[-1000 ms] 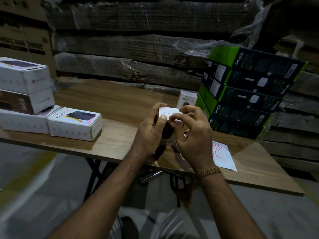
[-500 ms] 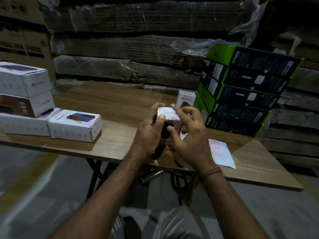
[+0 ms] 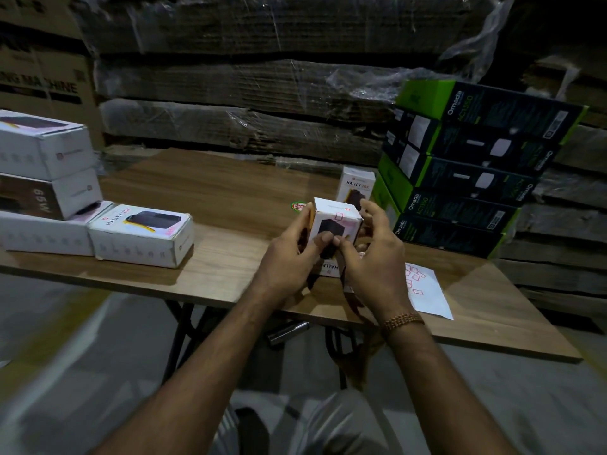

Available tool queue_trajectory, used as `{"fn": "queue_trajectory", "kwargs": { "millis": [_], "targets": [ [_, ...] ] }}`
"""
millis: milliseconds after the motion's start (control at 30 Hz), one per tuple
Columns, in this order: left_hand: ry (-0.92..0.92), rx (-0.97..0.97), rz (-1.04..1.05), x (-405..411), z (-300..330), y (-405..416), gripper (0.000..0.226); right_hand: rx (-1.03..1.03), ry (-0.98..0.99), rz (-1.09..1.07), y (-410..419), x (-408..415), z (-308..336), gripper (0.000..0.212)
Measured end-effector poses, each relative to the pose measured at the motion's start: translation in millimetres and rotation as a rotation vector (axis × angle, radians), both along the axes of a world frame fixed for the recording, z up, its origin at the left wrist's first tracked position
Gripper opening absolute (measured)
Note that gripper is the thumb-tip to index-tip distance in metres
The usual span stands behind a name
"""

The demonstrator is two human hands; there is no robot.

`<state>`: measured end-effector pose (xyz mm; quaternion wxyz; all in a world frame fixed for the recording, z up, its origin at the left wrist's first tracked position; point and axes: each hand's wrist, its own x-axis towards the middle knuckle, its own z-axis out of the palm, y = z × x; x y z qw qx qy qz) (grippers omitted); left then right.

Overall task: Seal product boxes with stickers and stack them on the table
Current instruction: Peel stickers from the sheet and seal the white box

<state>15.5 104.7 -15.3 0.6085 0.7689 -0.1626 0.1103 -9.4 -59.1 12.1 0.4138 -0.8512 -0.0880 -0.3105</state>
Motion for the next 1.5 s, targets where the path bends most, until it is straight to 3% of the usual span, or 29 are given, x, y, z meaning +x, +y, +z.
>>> {"fn": "queue_trajectory", "kwargs": {
  "millis": [200, 300, 567, 733, 933, 1100, 1267, 1367, 1500],
  "targets": [
    [0.027, -0.148, 0.001, 1.4, 4.2, 2.5, 0.065, -0.099, 0.052, -0.02, 13.0, -6.4, -16.4, 0.131],
    [0.019, -0.175, -0.001, -0.4, 4.5, 3.6, 0.068, -0.16, 0.016, -0.09, 23.5, -5.1, -21.5, 0.138],
    [0.039, -0.209, 0.097, 7.8, -2.0, 0.4, 0.081, 0.071, -0.012, -0.221, 35.1, 26.1, -13.0, 0.134],
    [0.054, -0.12, 0.231, 6.2, -1.7, 3.1, 0.058, 0.135, 0.072, -0.335, 7.2, 82.7, 8.7, 0.135],
    [0.056, -0.075, 0.251, 5.7, -1.6, 4.0, 0.056, 0.122, 0.156, -0.364, 5.1, 116.0, 7.4, 0.139],
    [0.073, -0.052, 0.255, 5.7, -1.4, 5.3, 0.056, 0.107, 0.112, -0.375, 6.0, 118.4, -6.0, 0.116],
    [0.062, -0.084, 0.276, 6.2, -0.5, 3.8, 0.054, -0.08, 0.064, -0.311, -3.8, 119.2, -5.6, 0.096],
    [0.076, -0.12, 0.282, 7.8, 2.6, 3.7, 0.056, -0.271, 0.061, -0.139, -9.7, 109.6, 5.5, 0.091],
    [0.148, -0.211, 0.299, 22.2, 14.1, 6.6, 0.079, -0.467, 0.062, 0.092, -1.5, 91.3, 18.6, 0.09]
  ]
}}
